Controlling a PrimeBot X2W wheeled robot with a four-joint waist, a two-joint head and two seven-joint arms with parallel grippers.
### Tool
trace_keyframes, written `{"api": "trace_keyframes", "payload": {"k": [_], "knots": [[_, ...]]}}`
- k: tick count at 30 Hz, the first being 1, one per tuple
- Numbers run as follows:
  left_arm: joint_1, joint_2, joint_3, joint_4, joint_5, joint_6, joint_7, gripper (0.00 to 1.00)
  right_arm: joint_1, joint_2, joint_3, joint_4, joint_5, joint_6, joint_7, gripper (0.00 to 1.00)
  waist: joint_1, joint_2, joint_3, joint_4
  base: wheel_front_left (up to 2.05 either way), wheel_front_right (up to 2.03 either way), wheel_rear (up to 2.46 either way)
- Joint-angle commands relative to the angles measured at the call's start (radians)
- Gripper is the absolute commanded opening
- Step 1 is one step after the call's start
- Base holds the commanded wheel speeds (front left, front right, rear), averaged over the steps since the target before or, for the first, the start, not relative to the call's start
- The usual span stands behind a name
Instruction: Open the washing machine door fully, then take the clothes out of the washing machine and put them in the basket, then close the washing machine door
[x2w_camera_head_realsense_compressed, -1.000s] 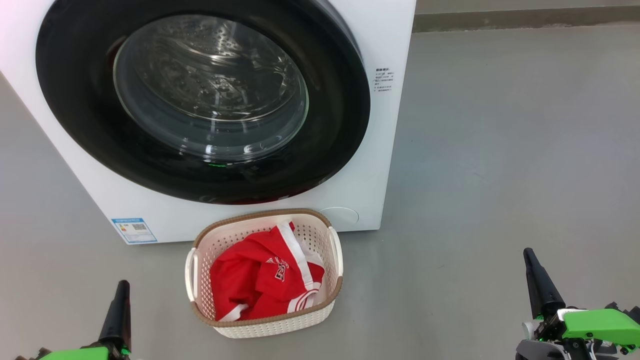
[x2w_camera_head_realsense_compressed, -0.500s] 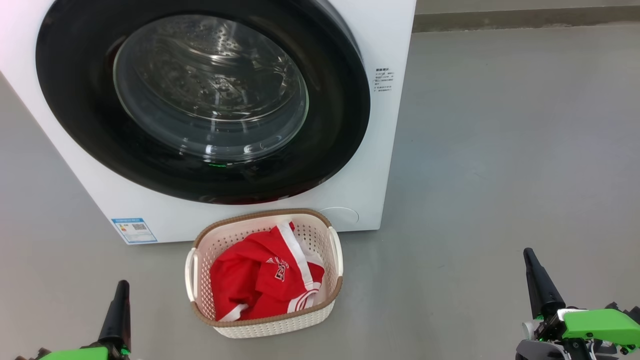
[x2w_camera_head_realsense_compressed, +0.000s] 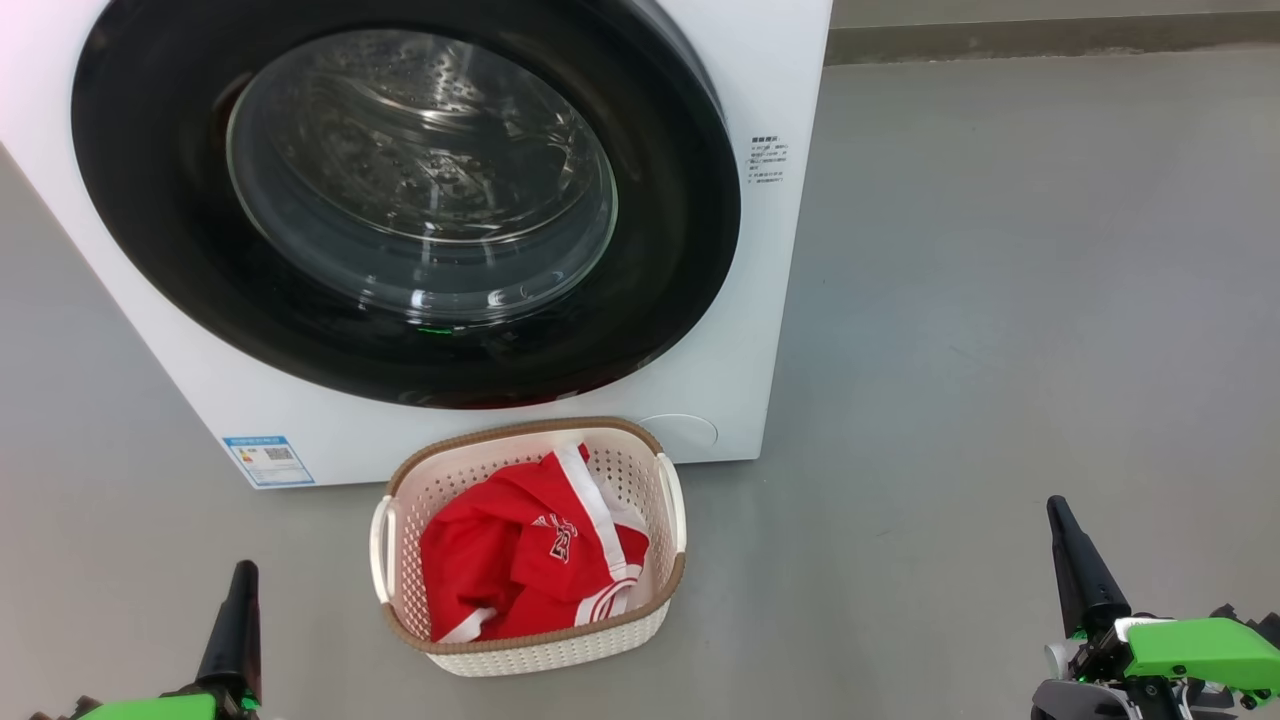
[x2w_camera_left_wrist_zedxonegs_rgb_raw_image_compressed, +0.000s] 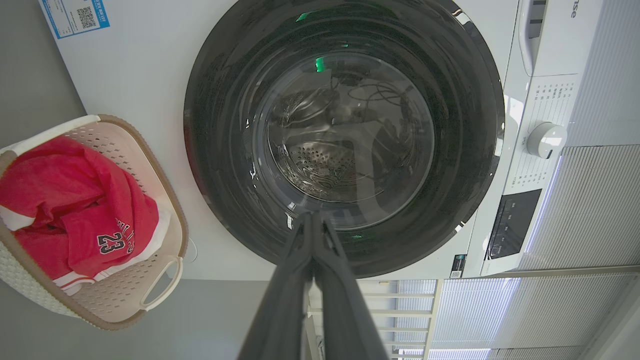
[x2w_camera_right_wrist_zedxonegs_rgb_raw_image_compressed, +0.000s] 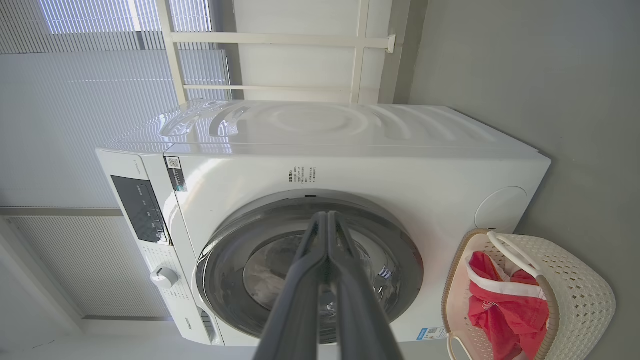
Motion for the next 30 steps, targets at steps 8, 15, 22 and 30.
{"api": "trace_keyframes", "payload": {"k": [8,15,22,30], "knots": [[-0.039,0.015,0.035,-0.018,0.003,-0.011,0.006,0.00,-0.012,0.000,0.023,-0.030,-0.002,0.002,0.008,0.00,-0.0001,0.0000,0.000,0.000,0.00,0.00,0.00],[-0.039,0.015,0.036,-0.018,0.003,-0.011,0.006,0.00,-0.012,0.000,0.023,-0.030,-0.002,0.002,0.008,0.00,-0.0001,0.0000,0.000,0.000,0.00,0.00,0.00],[-0.039,0.015,0.036,-0.018,0.004,-0.011,0.006,0.00,-0.012,0.000,0.023,-0.030,-0.003,0.002,0.008,0.00,-0.0001,0.0000,0.000,0.000,0.00,0.00,0.00],[-0.039,0.014,0.036,-0.018,0.004,-0.011,0.007,0.00,-0.012,0.000,0.023,-0.030,-0.003,0.002,0.009,0.00,-0.0001,0.0000,0.000,0.000,0.00,0.00,0.00]]}}
